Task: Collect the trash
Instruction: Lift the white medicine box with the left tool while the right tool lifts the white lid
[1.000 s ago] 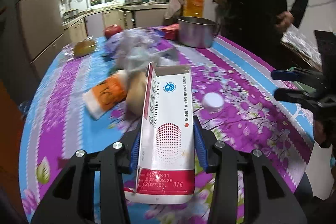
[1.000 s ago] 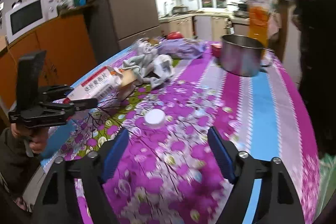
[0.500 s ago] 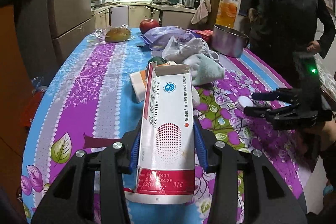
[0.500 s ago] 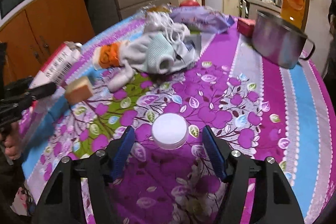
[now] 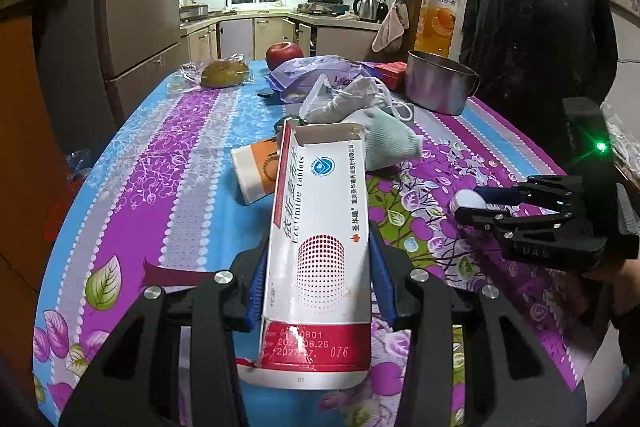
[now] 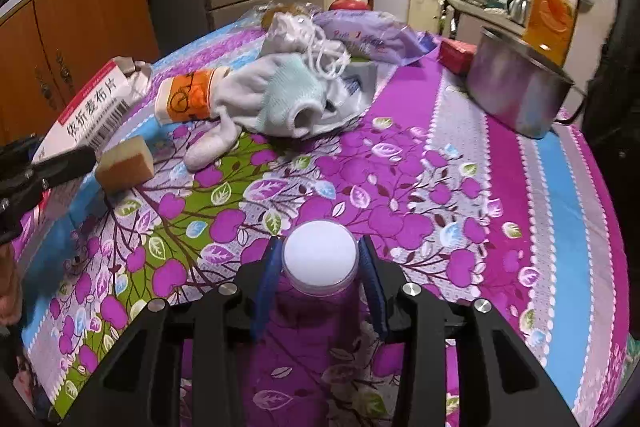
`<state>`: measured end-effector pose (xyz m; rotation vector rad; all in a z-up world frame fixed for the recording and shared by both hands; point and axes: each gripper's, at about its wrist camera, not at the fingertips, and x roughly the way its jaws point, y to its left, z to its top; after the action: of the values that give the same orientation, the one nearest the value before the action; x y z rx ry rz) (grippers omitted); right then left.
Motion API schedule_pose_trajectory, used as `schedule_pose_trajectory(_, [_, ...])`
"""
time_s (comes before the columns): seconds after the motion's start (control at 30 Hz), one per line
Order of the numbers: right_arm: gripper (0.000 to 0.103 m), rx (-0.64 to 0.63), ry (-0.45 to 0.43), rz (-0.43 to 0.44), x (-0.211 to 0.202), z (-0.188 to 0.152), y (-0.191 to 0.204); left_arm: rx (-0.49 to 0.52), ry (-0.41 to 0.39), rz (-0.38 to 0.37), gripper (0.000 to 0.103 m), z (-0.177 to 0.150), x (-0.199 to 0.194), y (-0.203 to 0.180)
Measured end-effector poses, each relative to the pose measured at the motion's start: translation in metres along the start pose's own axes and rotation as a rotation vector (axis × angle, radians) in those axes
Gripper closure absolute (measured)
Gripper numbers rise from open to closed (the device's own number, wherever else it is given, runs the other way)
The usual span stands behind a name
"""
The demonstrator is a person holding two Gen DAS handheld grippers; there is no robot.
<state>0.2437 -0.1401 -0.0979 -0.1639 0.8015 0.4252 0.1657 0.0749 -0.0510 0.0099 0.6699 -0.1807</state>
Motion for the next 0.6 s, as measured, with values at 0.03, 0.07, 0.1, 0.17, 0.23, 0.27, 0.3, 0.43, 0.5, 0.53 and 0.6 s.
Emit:
schedule_pose_trajectory(0.03, [0.062,0.010,-0.021,-0.009,-0.006,-0.001,-0.001,0.006,-0.010,0.011,0.062,0.000,-0.002,-0.005])
schedule_pose_trajectory(0.07, [0.062,0.021,-0.046,-0.018,-0.014,-0.003,-0.001,0.012,-0.020,0.023,0.062,0.001,-0.004,-0.010])
schedule_pose_trajectory(0.1, [0.062,0.032,-0.067,-0.024,-0.021,-0.005,-0.002,0.015,-0.029,0.032,0.062,0.001,-0.005,-0.013])
schedule_pose_trajectory(0.17, [0.062,0.063,-0.126,-0.037,-0.040,-0.009,-0.003,0.013,-0.056,0.054,0.062,0.004,-0.010,-0.020])
schedule_pose_trajectory(0.23, [0.062,0.085,-0.183,-0.052,-0.059,-0.012,-0.003,0.003,-0.087,0.073,0.062,0.007,-0.016,-0.029])
schedule_pose_trajectory(0.27, [0.062,0.092,-0.222,-0.061,-0.072,-0.015,-0.002,0.004,-0.100,0.081,0.062,0.009,-0.019,-0.033])
schedule_pose_trajectory(0.3, [0.062,0.095,-0.261,-0.075,-0.085,-0.017,0.000,0.007,-0.122,0.092,0.062,0.010,-0.024,-0.039])
schedule_pose_trajectory(0.43, [0.062,0.112,-0.375,-0.122,-0.125,-0.024,0.002,0.010,-0.177,0.113,0.062,0.013,-0.038,-0.059])
schedule_pose_trajectory(0.5, [0.062,0.120,-0.424,-0.149,-0.147,-0.029,0.003,0.009,-0.199,0.111,0.061,0.016,-0.045,-0.067])
schedule_pose_trajectory(0.53, [0.062,0.121,-0.449,-0.168,-0.157,-0.032,0.003,0.007,-0.209,0.111,0.061,0.016,-0.048,-0.070])
schedule_pose_trajectory(0.6, [0.062,0.121,-0.476,-0.192,-0.171,-0.036,0.003,0.002,-0.227,0.104,0.061,0.018,-0.056,-0.076])
